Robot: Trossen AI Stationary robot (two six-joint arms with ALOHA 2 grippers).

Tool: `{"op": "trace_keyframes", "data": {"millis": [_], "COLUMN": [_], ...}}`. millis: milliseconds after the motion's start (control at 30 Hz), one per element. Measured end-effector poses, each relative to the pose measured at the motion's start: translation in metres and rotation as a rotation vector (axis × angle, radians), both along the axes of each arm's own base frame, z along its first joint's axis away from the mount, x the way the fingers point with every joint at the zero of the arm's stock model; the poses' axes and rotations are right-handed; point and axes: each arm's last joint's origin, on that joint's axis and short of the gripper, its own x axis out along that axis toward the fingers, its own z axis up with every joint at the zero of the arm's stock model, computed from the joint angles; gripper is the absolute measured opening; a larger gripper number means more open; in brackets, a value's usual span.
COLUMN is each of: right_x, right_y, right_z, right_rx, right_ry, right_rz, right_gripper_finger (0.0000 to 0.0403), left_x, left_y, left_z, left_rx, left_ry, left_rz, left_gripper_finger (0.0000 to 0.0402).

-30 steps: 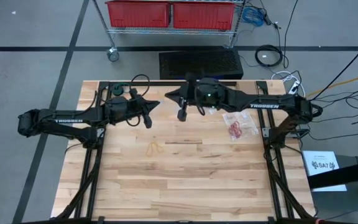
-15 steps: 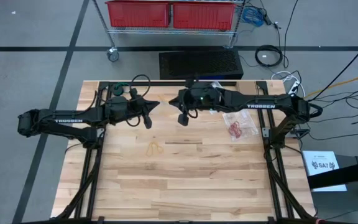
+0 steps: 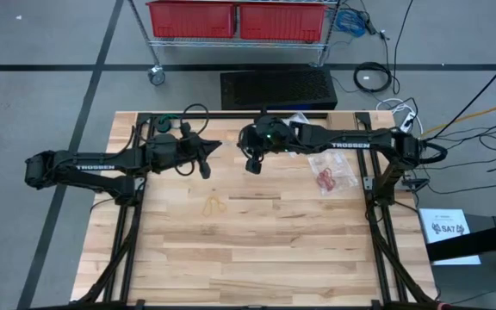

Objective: Sort rubber bands
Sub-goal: Put the top yellow rubber band into the zip bag

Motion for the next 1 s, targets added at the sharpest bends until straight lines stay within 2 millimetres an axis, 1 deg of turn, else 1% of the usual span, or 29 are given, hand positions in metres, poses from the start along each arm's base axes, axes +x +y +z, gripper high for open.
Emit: {"op": "trace_keyframes", "data": {"millis": [133, 367, 500, 633, 900, 1000], "right_x": [0.001, 0.002, 0.007, 0.009, 0.007, 0.006], "right_y": [-0.006, -0.01, -0.008, -0.007, -0.007, -0.007], "right_z": [-0.004, -0.004, -0.013, -0.015, -0.009, -0.004], "right_rx": [-0.004, 0.076, 0.058, 0.054, 0.069, 0.076], "right_ry": [0.014, -0.03, -0.002, -0.003, 0.006, 0.027], "right_rz": [0.001, 0.119, 0.154, 0.16, 0.15, 0.149], "right_gripper_finger": [0.0, 0.0, 0.0016, 0.006, 0.0181, 0.0209], "left_x": [0.0, 0.0, 0.0, 0.0, 0.0, 0.0], "left_y": [-0.001, 0.0, 0.0, 0.0, 0.0, 0.0], "left_z": [0.0, 0.001, 0.001, 0.001, 0.0, 0.0], "left_rx": [0.0, 0.002, 0.001, 0.001, -0.001, 0.0], "left_ry": [0.0, -0.008, -0.008, -0.007, -0.003, -0.002], "left_rz": [-0.003, -0.004, -0.004, -0.005, 0.003, 0.006], "left_gripper_finger": [0.0, 0.0, 0.0, 0.0, 0.0, 0.0]}}
